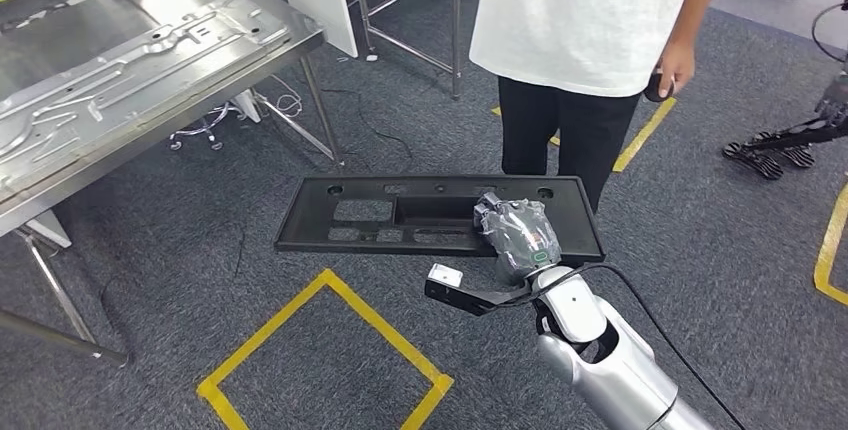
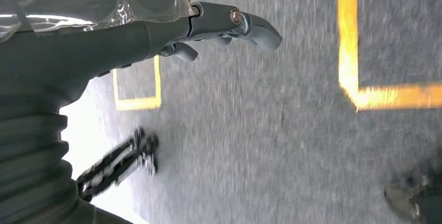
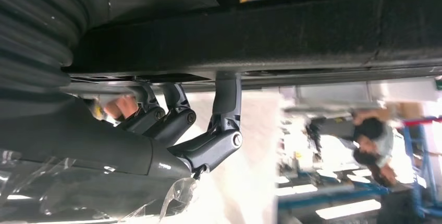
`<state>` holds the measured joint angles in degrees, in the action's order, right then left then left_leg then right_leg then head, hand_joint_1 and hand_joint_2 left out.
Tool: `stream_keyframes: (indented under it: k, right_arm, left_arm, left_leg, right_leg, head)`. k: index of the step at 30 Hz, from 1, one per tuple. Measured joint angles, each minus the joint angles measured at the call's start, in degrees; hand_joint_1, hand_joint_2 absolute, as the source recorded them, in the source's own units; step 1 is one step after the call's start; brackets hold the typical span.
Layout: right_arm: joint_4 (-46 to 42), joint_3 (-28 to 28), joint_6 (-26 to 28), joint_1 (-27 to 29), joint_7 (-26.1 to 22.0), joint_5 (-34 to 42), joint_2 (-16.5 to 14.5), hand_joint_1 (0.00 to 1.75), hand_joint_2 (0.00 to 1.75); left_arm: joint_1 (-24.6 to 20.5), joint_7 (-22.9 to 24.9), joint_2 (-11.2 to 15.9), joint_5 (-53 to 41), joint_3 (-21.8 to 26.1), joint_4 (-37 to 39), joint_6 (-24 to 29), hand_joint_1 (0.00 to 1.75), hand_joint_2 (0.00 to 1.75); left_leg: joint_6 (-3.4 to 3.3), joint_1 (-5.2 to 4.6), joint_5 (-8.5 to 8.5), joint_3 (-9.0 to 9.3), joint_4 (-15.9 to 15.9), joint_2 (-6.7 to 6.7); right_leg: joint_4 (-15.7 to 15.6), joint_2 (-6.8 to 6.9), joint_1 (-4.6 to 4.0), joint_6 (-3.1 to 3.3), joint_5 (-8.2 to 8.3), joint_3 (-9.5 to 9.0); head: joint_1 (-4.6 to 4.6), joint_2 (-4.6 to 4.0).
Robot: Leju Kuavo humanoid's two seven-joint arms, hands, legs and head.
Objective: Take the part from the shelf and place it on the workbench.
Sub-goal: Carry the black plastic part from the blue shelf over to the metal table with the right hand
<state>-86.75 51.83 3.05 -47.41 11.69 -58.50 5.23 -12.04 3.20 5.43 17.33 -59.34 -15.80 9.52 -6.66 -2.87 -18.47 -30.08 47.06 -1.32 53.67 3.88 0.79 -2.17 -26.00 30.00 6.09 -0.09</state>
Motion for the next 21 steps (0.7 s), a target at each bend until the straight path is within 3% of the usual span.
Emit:
stream_keyframes:
  k: [2,4,5,6,7,8,9,11,13,15,17,19,20,21]
  right_arm:
    - [0.0,0.0,0.0,0.0,0.0,-0.2,0.2,1.75,1.75]
    - [0.0,0.0,-0.2,0.3,0.1,-0.4,0.4,1.75,1.75]
    - [0.0,0.1,-0.3,0.5,0.1,-0.5,0.5,1.75,1.75]
    - [0.0,0.1,-0.4,0.5,0.1,-0.5,0.6,1.75,1.75]
    - [0.0,0.1,-0.4,0.5,0.1,-0.6,0.6,1.75,1.75]
    - [0.0,0.1,-0.5,0.4,0.1,-0.8,0.6,1.75,1.75]
    - [0.0,0.1,-0.6,0.2,0.1,-0.9,0.6,1.75,1.75]
    - [0.0,0.2,-0.9,-0.1,0.0,-1.1,0.6,1.75,1.75]
    - [0.0,0.3,-1.1,-0.2,0.1,-1.2,0.5,1.75,1.75]
    - [0.0,0.4,-1.2,-0.5,0.1,-1.4,0.5,1.75,1.75]
    - [0.0,0.4,-1.3,-0.9,0.2,-1.5,0.4,1.75,1.75]
    - [0.0,0.5,-1.4,-0.9,0.2,-1.5,0.4,1.75,1.75]
    - [0.0,0.5,-1.5,-0.9,0.2,-1.5,0.4,1.75,1.75]
    - [0.0,0.6,-1.6,-0.9,0.2,-1.5,0.4,1.75,1.75]
  left_arm:
    - [0.1,0.1,-0.1,0.0,0.1,0.0,-0.2,0.0,1.75]
    - [0.2,0.1,-0.3,0.0,0.2,0.0,-0.2,0.0,1.75]
    - [0.3,0.1,-0.4,0.0,0.2,0.0,-0.3,0.0,1.75]
    - [0.5,0.1,-0.5,-0.1,0.3,0.0,-0.3,0.0,1.75]
    - [0.5,0.1,-0.6,-0.1,0.3,0.0,-0.3,0.0,1.75]
    - [0.5,0.1,-0.7,0.0,0.3,0.0,-0.3,0.0,1.75]
    - [0.4,0.1,-0.7,0.1,0.4,0.0,-0.3,0.0,1.75]
    - [0.2,0.0,-0.8,0.3,0.6,0.0,-0.3,0.0,1.75]
    - [0.3,-0.2,-0.8,0.2,0.9,0.0,-0.3,0.0,1.75]
    - [0.3,-0.4,-0.8,-0.1,1.2,0.0,-0.4,0.0,1.75]
    - [0.0,-0.4,-0.9,-0.5,1.4,0.0,-0.4,0.0,1.75]
    - [-0.2,-0.3,-1.0,-0.8,1.5,0.0,-0.6,0.0,1.75]
    - [-0.1,-0.3,-1.0,-0.8,1.6,0.0,-0.6,0.0,1.75]
    - [-0.1,-0.2,-1.0,-0.9,1.6,0.0,-0.7,0.0,1.75]
  left_leg:
    - [0.18,0.61,0.19,0.61,-0.4,1.45]
    - [0.34,0.86,0.01,0.54,0.0,2.99]
    - [0.58,1.06,-0.18,0.47,0.4,3.87]
    - [0.91,1.31,-0.46,0.37,0.9,4.76]
    - [1.35,1.6,-0.83,0.26,1.6,5.66]
    - [1.86,1.78,-1.28,0.01,2.3,6.56]
    - [2.24,1.87,-1.67,-0.36,3.1,7.33]
    - [2.72,1.85,-1.97,-1.17,4.0,8.62]
    - [2.95,2.02,-1.98,-1.82,4.2,9.47]
    - [3.57,2.18,-3.5,-3.42,7.2,7.21]
    - [4.34,2.46,-6.9,-7.21,14.8,3.56]
    - [4.71,2.82,-9.45,-11.31,22.5,2.23]
    - [4.68,2.88,-9.36,-12.13,23.7,2.05]
    - [4.47,2.82,-8.07,-11.54,22.1,1.91]
  right_leg:
    - [7.6,-3.05,0.11,-0.54,-3.42,3.68]
    - [15.1,-3.69,0.29,-1.19,-5.82,7.89]
    - [15.7,-3.73,0.46,-1.52,-5.28,8.56]
    - [14.0,-3.84,0.67,-1.87,-3.68,7.99]
    - [10.3,-4.34,1.0,-2.28,-1.43,6.34]
    - [6.0,-5.63,1.51,-2.76,0.57,4.31]
    - [2.6,-6.88,1.94,-2.82,1.79,2.7]
    - [-0.2,-8.12,2.33,-2.16,2.24,1.41]
    - [-0.1,-6.61,2.13,-1.07,2.16,1.5]
    - [0.0,-5.19,2.01,-0.36,2.07,1.46]
    - [0.0,-3.82,1.77,0.12,1.9,1.38]
    - [0.0,-2.32,1.5,0.34,1.65,1.27]
    - [0.0,-1.59,1.4,0.4,1.49,1.14]
    - [-0.1,-0.88,1.3,0.43,1.31,0.9]
  head:
    - [-0.01,-0.01]
    - [0.0,0.0]
    - [-0.01,0.01]
    - [-0.01,0.01]
    - [-0.01,0.0]
    - [-0.01,0.0]
    - [-0.01,0.0]
    - [0.01,0.0]
    - [0.02,-0.01]
    - [0.04,-0.01]
    - [0.06,-0.01]
    - [0.05,-0.02]
    - [0.04,-0.02]
    - [0.04,-0.01]
